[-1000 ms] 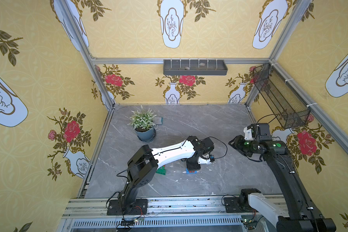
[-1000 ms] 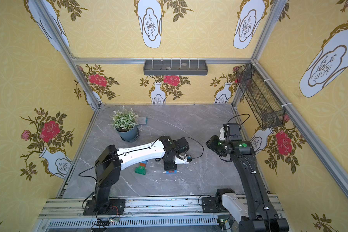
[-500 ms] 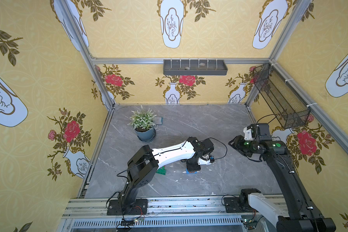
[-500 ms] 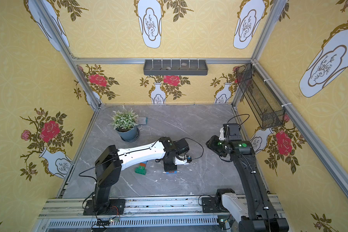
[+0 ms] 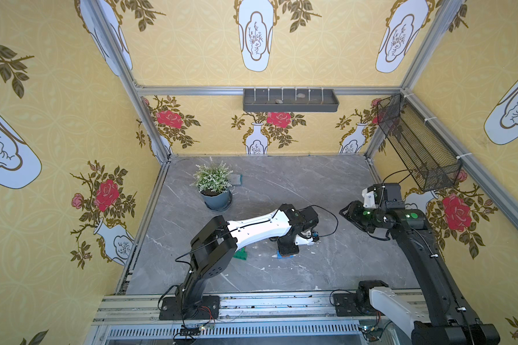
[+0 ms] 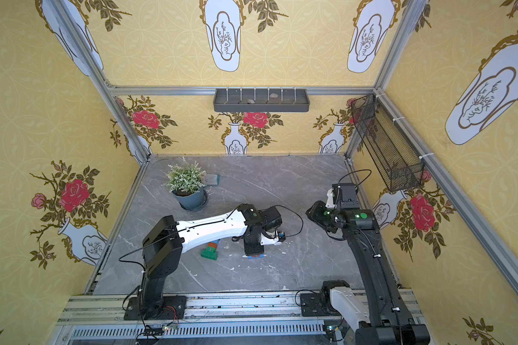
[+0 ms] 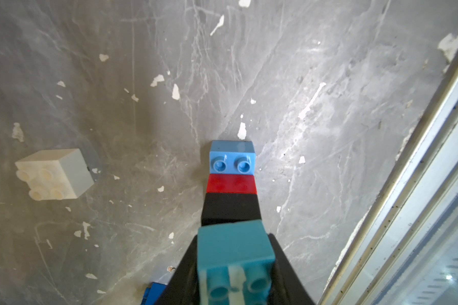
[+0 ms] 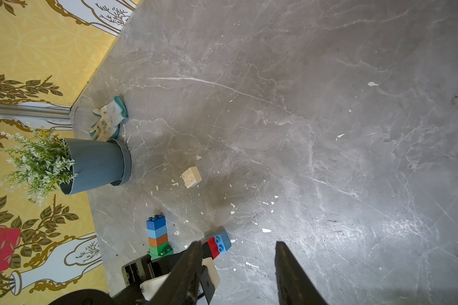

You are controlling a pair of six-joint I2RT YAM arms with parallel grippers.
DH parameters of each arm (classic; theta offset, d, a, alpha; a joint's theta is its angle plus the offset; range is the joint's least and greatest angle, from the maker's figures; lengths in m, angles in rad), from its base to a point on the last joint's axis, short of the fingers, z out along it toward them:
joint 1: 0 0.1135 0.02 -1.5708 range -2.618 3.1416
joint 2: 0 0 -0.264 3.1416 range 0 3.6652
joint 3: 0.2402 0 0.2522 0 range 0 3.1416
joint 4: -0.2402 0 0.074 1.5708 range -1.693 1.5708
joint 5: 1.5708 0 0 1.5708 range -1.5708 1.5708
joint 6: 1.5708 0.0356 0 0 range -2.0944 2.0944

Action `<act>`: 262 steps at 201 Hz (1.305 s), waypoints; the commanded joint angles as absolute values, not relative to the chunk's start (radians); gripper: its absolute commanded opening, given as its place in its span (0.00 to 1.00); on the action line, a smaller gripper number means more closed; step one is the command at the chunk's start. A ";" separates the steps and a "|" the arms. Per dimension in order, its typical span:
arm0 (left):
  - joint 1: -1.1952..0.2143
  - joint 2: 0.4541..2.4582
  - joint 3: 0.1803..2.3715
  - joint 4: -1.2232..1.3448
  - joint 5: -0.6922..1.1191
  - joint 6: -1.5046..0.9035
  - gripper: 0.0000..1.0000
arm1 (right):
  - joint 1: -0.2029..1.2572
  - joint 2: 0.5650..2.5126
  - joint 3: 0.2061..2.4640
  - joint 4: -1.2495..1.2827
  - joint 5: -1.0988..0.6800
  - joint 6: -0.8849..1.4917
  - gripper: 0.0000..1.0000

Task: Assemble the number 1 with lego
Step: Assemble the lego brick with the lego brick.

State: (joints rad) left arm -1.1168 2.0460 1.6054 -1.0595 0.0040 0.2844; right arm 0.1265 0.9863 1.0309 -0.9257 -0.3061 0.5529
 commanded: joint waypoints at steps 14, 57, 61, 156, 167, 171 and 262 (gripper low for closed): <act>-1.110 2.095 1.558 -1.071 0.014 0.245 0.16 | 0.127 0.982 1.030 -0.916 -0.303 0.554 0.47; -1.106 2.039 1.545 -1.014 0.017 0.237 0.54 | 0.128 0.978 1.029 -0.918 -0.302 0.558 0.47; -1.106 2.034 1.545 -1.013 0.011 0.238 0.56 | 0.127 0.976 1.028 -0.918 -0.302 0.560 0.47; -1.104 1.651 1.325 -0.713 0.145 0.162 0.77 | 0.127 0.964 1.037 -0.933 -0.305 0.547 0.48; -1.101 1.558 1.245 -0.621 0.145 0.112 0.77 | 0.128 0.962 1.033 -0.919 -0.326 0.532 0.48; -1.100 1.530 1.220 -0.590 0.142 0.092 0.77 | 0.128 0.963 1.031 -0.914 -0.336 0.525 0.48; -0.879 1.244 0.771 -0.076 0.345 -0.743 0.58 | 0.683 1.169 0.974 -0.712 -0.289 0.616 0.43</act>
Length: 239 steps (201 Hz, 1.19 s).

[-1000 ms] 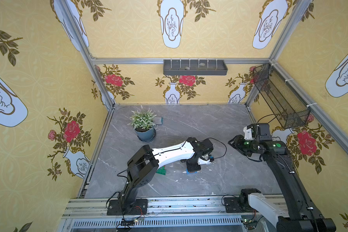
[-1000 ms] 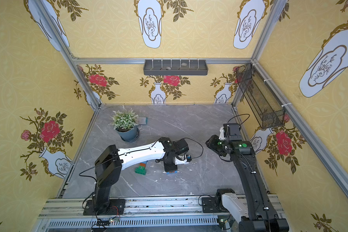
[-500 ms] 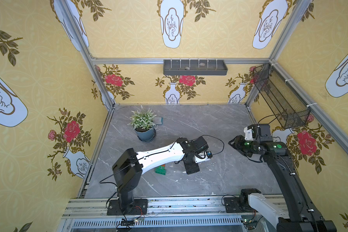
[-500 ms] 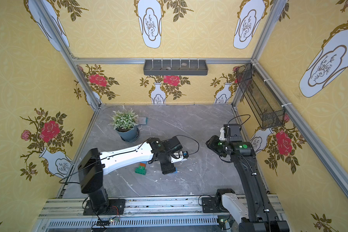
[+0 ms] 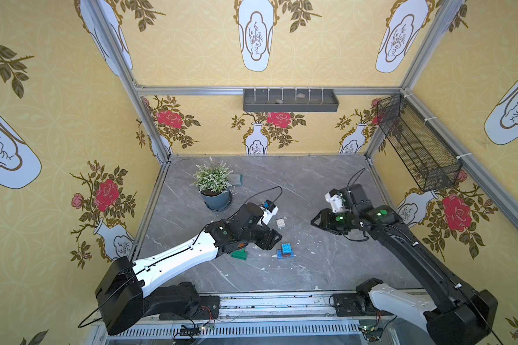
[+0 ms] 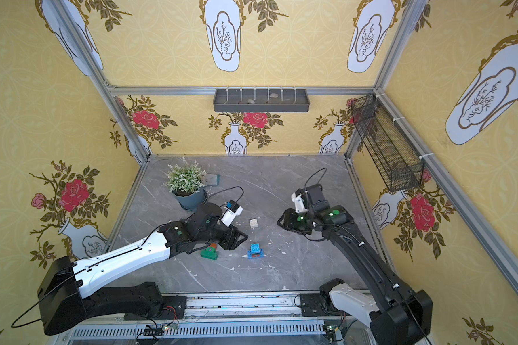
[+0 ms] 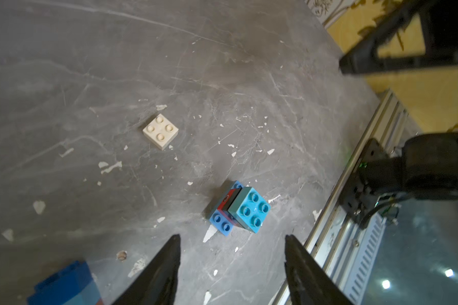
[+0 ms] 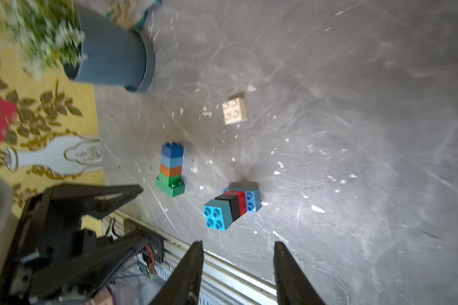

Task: Assemble the number 1 with lego
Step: Assemble the lego brick with the lego brick.

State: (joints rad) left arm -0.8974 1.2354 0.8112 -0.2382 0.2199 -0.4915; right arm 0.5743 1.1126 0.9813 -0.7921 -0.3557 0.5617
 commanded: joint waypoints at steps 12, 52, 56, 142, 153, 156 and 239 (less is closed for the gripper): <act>-0.881 1.264 0.767 -0.076 0.381 -0.770 0.56 | 0.732 1.203 0.964 -0.689 -0.288 0.631 0.42; -0.881 1.323 0.727 -0.063 0.434 -0.855 0.49 | 0.856 1.267 0.934 -0.635 -0.259 0.684 0.38; -0.880 1.327 0.723 -0.062 0.434 -0.863 0.48 | 0.861 1.270 0.930 -0.630 -0.259 0.688 0.37; -0.880 1.409 0.722 -0.052 0.432 -0.921 0.39 | 0.908 1.318 0.890 -0.575 -0.219 0.741 0.34; -0.881 1.422 0.733 -0.055 0.438 -0.920 0.39 | 0.908 1.321 0.888 -0.574 -0.219 0.743 0.33; -0.880 1.425 0.734 -0.054 0.440 -0.920 0.39 | 0.908 1.322 0.887 -0.572 -0.219 0.743 0.33; -0.879 1.484 0.758 -0.058 0.443 -0.931 0.33 | 0.912 1.341 0.859 -0.539 -0.232 0.759 0.31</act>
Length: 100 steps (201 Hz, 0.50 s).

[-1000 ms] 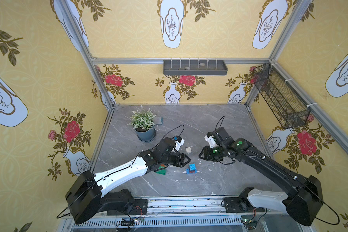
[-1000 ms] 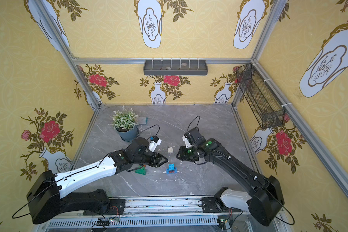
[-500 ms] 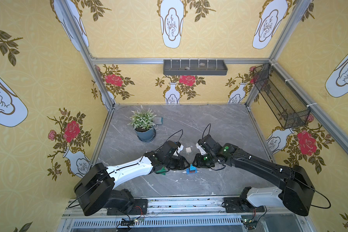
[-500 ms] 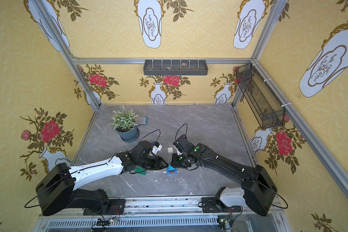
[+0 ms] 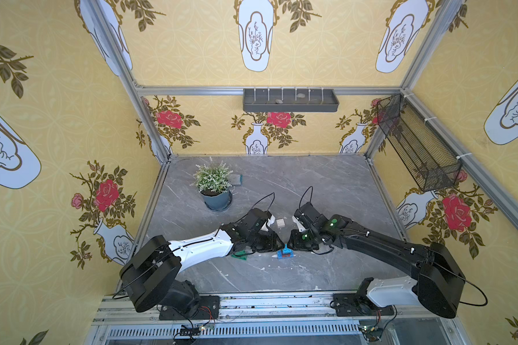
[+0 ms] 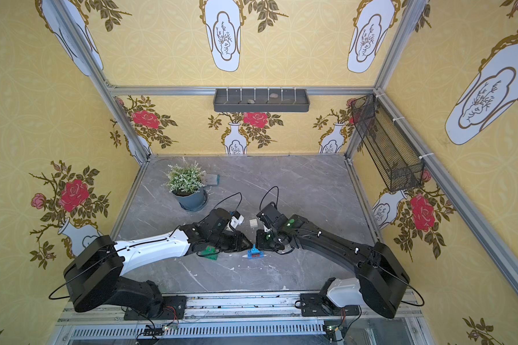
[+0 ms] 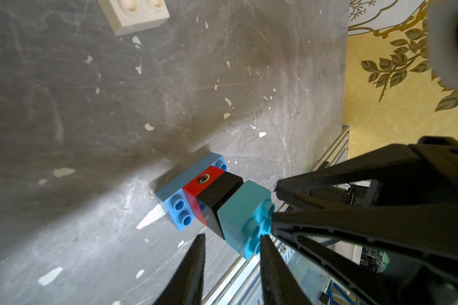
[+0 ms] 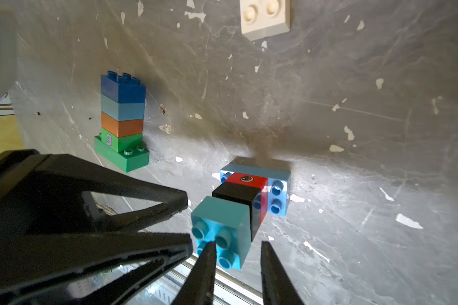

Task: Assemble the number 1 with lego
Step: Assemble the lego brick with the lego brick.

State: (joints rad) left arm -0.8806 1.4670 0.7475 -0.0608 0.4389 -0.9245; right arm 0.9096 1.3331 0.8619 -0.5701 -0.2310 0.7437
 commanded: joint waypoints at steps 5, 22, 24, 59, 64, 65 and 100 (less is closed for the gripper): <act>-0.878 1.487 0.761 -0.062 0.442 -0.931 0.32 | 0.913 1.344 0.858 -0.537 -0.232 0.758 0.31; -0.877 1.492 0.764 -0.071 0.434 -0.933 0.29 | 0.916 1.355 0.858 -0.532 -0.231 0.761 0.30; -0.877 1.491 0.764 -0.072 0.434 -0.935 0.29 | 0.916 1.357 0.857 -0.533 -0.232 0.762 0.30; -0.879 1.515 0.782 -0.115 0.418 -0.936 0.22 | 0.917 1.363 0.835 -0.520 -0.235 0.773 0.27; -0.879 1.518 0.786 -0.126 0.415 -0.936 0.21 | 0.918 1.363 0.830 -0.522 -0.236 0.775 0.26; -0.879 1.519 0.787 -0.127 0.414 -0.937 0.21 | 0.918 1.363 0.829 -0.522 -0.236 0.775 0.26; -0.879 1.529 0.788 -0.170 0.386 -0.933 0.17 | 0.919 1.368 0.806 -0.540 -0.227 0.782 0.22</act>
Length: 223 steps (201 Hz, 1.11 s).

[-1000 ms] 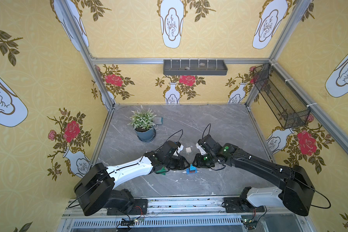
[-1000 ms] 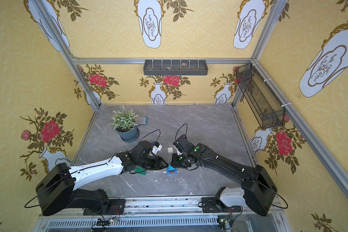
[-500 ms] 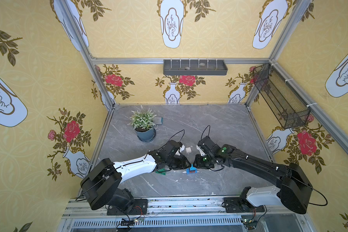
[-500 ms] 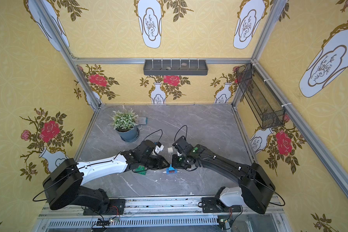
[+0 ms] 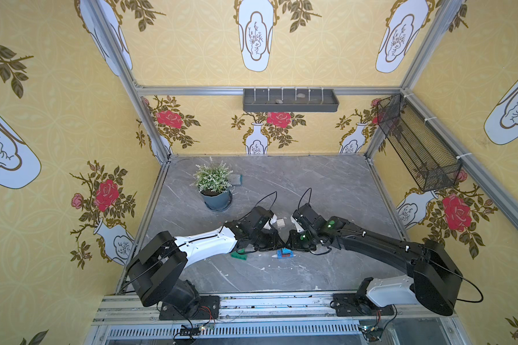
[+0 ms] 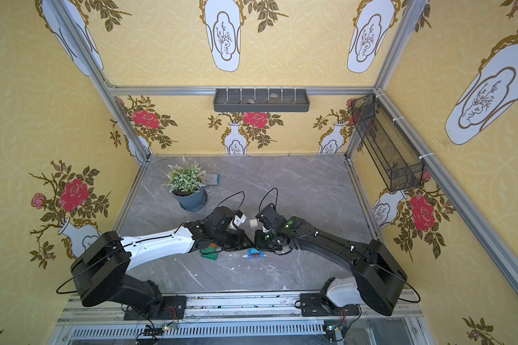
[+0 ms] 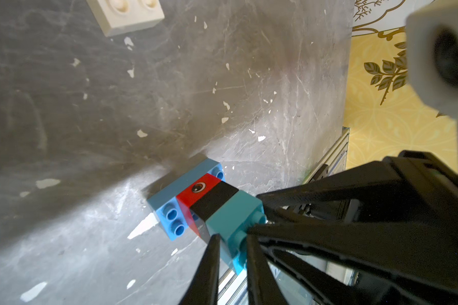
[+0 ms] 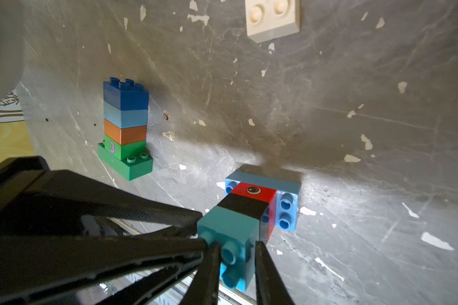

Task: Assemble the number 1 with lego
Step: Assemble the lego brick with the lego brick.

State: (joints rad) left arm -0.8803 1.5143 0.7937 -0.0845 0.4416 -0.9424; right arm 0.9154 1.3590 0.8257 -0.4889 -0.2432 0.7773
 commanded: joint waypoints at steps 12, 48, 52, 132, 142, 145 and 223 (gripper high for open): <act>-0.882 1.533 0.787 -0.179 0.383 -0.930 0.15 | 0.918 1.375 0.802 -0.548 -0.225 0.783 0.21; -0.890 1.563 0.788 -0.202 0.369 -0.912 0.12 | 0.920 1.373 0.771 -0.561 -0.216 0.785 0.18; -0.890 1.567 0.788 -0.203 0.370 -0.909 0.12 | 0.920 1.373 0.767 -0.561 -0.214 0.784 0.18; -0.891 1.595 0.797 -0.242 0.361 -0.878 0.10 | 0.921 1.379 0.742 -0.566 -0.213 0.788 0.16; -0.891 1.596 0.802 -0.247 0.359 -0.876 0.09 | 0.919 1.378 0.742 -0.566 -0.213 0.788 0.16; -0.891 1.595 0.803 -0.248 0.358 -0.875 0.09 | 0.920 1.379 0.747 -0.566 -0.215 0.787 0.16; -0.899 1.605 0.821 -0.273 0.346 -0.851 0.09 | 0.920 1.391 0.755 -0.568 -0.214 0.778 0.16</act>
State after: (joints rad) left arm -0.8829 1.5597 0.8410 -0.1543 0.4534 -0.8867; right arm 0.9131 1.3533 0.7757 -0.4511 -0.2287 0.8101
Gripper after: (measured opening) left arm 0.092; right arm 0.172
